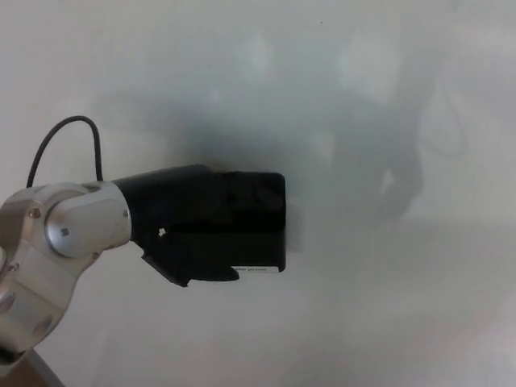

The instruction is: A magnetic marker holder is on the left hand side of the white board, the robot put the index and middle finger into the opening of the container and pull off the magnetic holder and hand it to a human on the left hand side.

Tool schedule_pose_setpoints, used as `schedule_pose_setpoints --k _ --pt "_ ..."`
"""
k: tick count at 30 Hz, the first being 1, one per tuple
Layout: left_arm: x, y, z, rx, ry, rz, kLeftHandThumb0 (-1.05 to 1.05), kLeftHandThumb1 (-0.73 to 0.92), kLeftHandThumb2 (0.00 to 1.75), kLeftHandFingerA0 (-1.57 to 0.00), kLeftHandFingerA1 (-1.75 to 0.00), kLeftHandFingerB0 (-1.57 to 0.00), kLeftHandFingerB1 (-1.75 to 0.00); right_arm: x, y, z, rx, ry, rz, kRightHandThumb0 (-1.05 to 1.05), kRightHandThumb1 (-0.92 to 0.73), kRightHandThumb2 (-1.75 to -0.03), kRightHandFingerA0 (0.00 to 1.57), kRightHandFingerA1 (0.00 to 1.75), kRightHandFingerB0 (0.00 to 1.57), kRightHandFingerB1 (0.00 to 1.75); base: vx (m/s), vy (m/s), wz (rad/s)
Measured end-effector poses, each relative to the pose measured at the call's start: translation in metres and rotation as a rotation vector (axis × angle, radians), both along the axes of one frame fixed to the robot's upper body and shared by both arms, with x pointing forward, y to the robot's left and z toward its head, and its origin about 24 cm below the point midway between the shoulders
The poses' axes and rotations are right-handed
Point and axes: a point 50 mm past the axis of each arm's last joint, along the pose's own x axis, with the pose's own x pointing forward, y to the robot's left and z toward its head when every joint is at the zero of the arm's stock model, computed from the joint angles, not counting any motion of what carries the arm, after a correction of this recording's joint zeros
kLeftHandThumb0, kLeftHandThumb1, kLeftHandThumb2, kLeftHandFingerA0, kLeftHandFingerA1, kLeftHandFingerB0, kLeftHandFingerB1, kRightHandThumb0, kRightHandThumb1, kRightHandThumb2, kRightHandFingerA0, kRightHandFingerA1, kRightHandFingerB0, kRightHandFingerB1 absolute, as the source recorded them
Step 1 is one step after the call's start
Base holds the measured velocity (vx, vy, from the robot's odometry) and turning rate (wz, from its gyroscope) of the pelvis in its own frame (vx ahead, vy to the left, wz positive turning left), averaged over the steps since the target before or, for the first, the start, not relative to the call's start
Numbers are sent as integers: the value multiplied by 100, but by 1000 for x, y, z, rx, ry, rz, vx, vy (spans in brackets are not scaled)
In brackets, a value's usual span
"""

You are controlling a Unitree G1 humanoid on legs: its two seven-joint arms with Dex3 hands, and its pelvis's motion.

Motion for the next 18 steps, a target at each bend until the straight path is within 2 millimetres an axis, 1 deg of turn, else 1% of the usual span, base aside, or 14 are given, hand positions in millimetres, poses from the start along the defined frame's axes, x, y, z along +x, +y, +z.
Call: schedule_pose_setpoints --k 1,2,3,8,9,10,11,12,13,14,17,18 --pt "-1 -3 -2 -1 7 -7 -53 58 80 -23 -46 -7 -31 0 0 0 -1 -2 1 -44 -65 -59 84 67 44 52 0 0 0" --pt "-1 -5 -4 -1 14 -12 -53 58 80 -23 -46 -7 -31 1 0 0 -2 -4 2 -44 -65 -59 84 67 44 52 0 0 0" --pt "-2 -7 -6 3 22 -17 -29 59 106 -2 -48 0 -48 1 1 1 -3 -6 3 -45 -64 -59 84 67 44 52 0 0 0" --pt "-3 -10 -10 38 60 -25 -29 59 106 -2 -49 0 -49 3 1 1 -5 -11 2 -45 -64 -59 85 68 45 53 0 0 0" --pt "-4 -11 -11 45 70 -25 -53 57 85 -26 -49 -1 -27 3 0 1 -5 -12 1 -45 -64 -59 85 68 46 53 0 0 0" --pt "-4 -11 -11 47 74 -25 -49 72 61 -26 -35 -5 -25 3 0 1 -5 -13 1 -46 -64 -59 85 68 45 53 0 0 0" --pt "-4 -11 -11 53 77 -24 -49 72 61 -26 -35 -5 -25 3 0 1 -5 -14 0 -46 -64 -59 85 68 45 53 0 0 0" --pt "-4 -11 -11 57 79 -24 -31 58 106 -1 -48 0 -49 3 0 1 -6 -15 0 -46 -64 -59 86 68 45 53 0 0 0" --pt "-4 -11 -11 59 80 -23 -31 58 106 -1 -48 0 -49 3 0 1 -6 -16 0 -46 -64 -59 86 68 45 53 0 0 0" --pt "-4 -11 -11 66 87 -19 -50 71 64 -17 -35 -5 -19 3 0 2 -6 -16 -1 -45 -65 -59 86 67 45 53 0 0 0" --pt "-4 -10 -12 74 97 -14 -50 70 64 -16 -34 -5 -19 3 0 2 -6 -17 -1 -45 -64 -59 85 67 45 53 0 0 0" --pt "-5 -10 -11 77 99 -14 -51 72 61 -27 -35 -3 -24 3 0 2 -7 -17 0 -48 -65 -59 86 67 45 53 0 0 0"
